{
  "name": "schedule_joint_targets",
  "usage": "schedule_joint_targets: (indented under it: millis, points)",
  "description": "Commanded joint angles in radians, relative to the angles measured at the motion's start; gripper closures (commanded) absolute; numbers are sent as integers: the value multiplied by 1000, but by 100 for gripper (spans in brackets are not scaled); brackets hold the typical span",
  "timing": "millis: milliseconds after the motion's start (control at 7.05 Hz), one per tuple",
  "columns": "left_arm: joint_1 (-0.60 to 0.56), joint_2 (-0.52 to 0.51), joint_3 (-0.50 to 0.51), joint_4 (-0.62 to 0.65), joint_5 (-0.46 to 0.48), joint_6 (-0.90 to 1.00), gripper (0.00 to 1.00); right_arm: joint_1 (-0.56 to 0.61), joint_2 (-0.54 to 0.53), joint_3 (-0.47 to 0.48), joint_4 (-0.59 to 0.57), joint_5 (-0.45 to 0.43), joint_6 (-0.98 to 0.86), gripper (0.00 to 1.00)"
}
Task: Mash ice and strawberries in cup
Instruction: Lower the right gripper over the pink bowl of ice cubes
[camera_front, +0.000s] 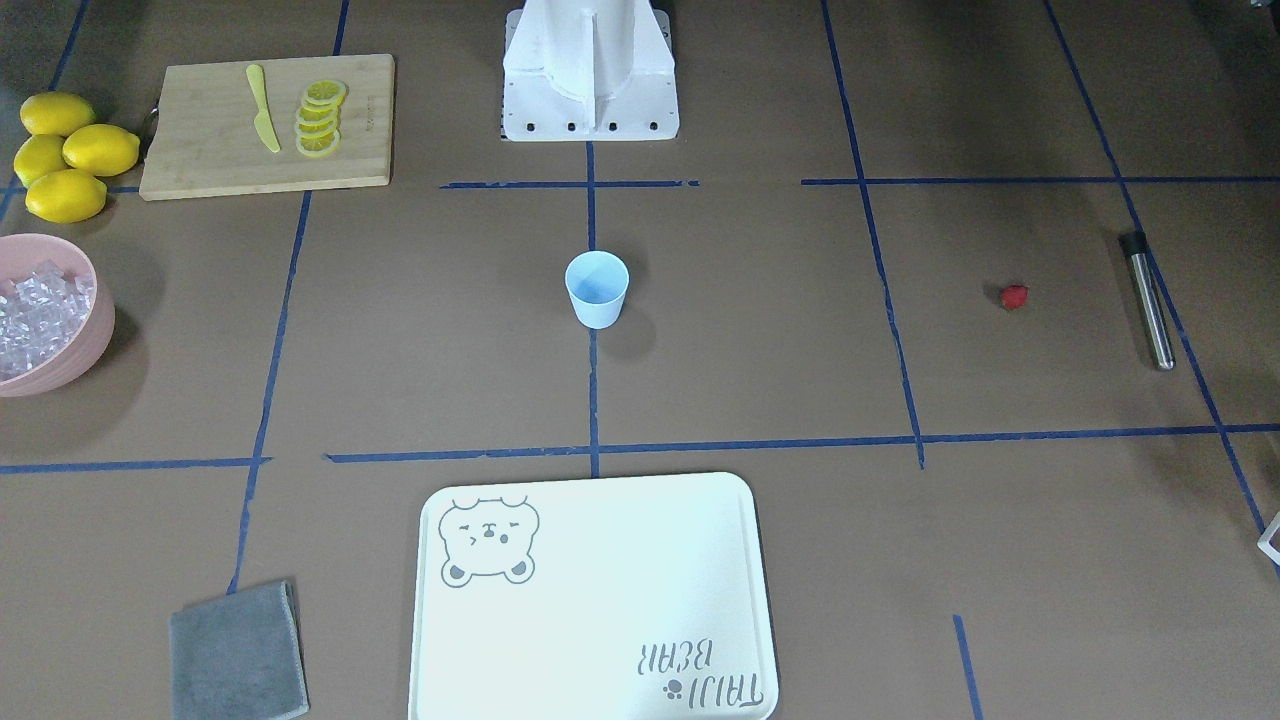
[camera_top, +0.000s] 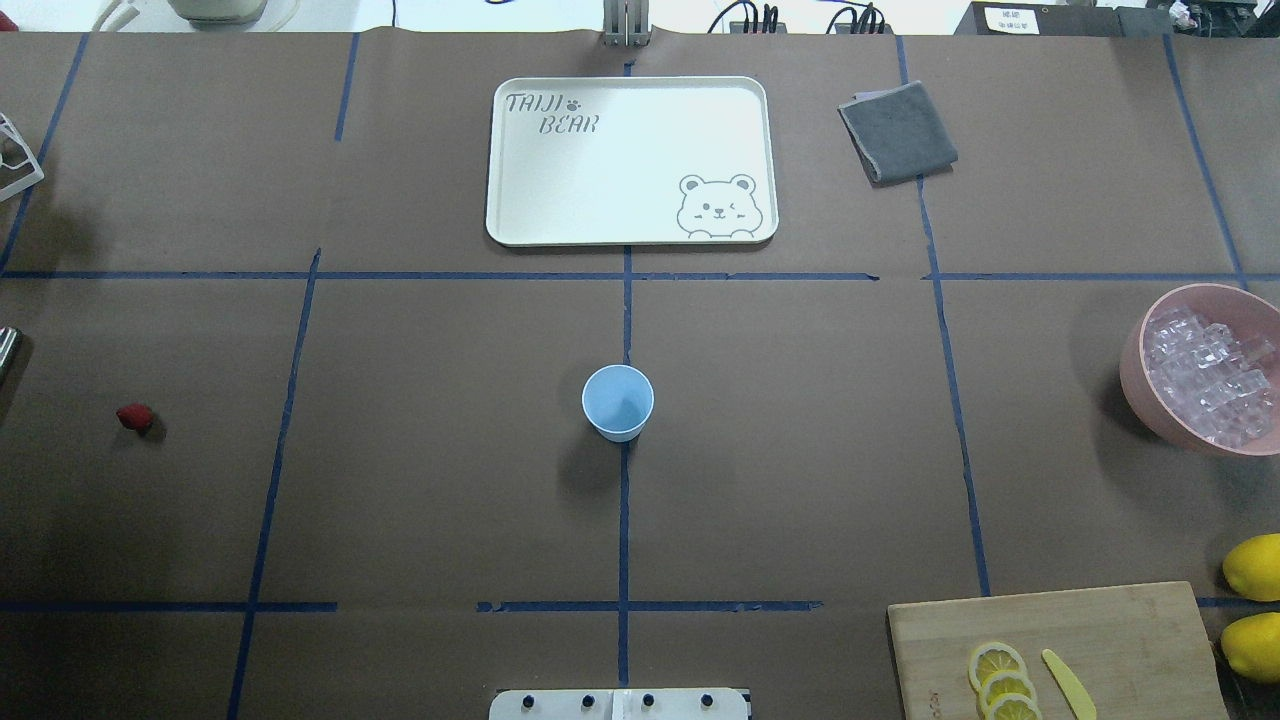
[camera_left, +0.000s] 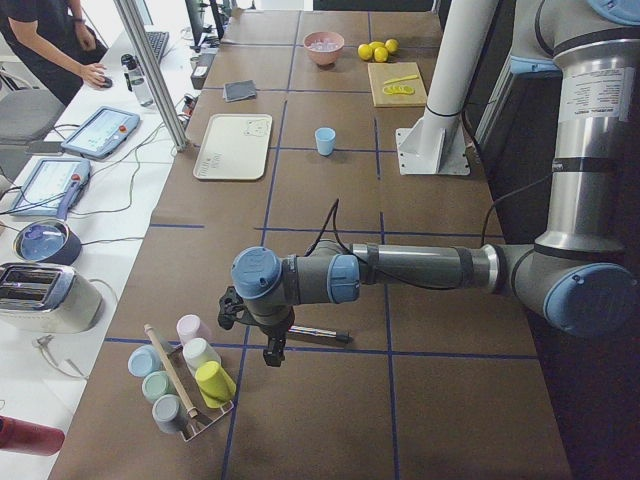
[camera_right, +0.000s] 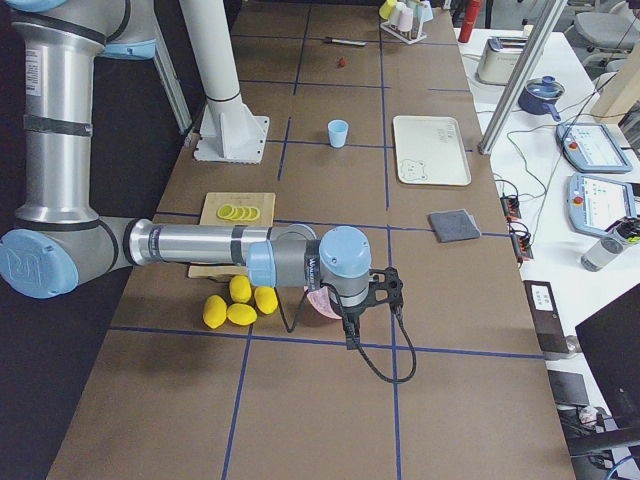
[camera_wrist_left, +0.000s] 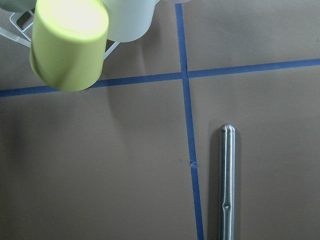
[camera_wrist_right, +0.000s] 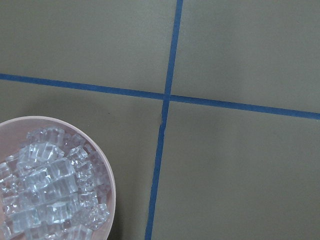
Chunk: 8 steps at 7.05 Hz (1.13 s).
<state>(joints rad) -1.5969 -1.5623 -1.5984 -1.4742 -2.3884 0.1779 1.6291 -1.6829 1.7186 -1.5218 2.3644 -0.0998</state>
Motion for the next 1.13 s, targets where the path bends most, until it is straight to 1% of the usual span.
schedule_joint_targets:
  millis: [0,426,567,709,993]
  points:
    - [0,4,0,0,0,0,0,0,-3,-2,0,-1,0,0]
    - [0,10,0,-5,-1,2,0,0,6,6,0,-4,0,0]
    - [0,10,-2,-6,-1,2,0,-2,6,16,0,9,9,0]
    - [0,11,-9,-5,-1,0,0,-32,9,41,-1,6,73,1]
    - [-2,19,-20,-5,-3,-5,0,-168,9,159,2,-4,269,1]
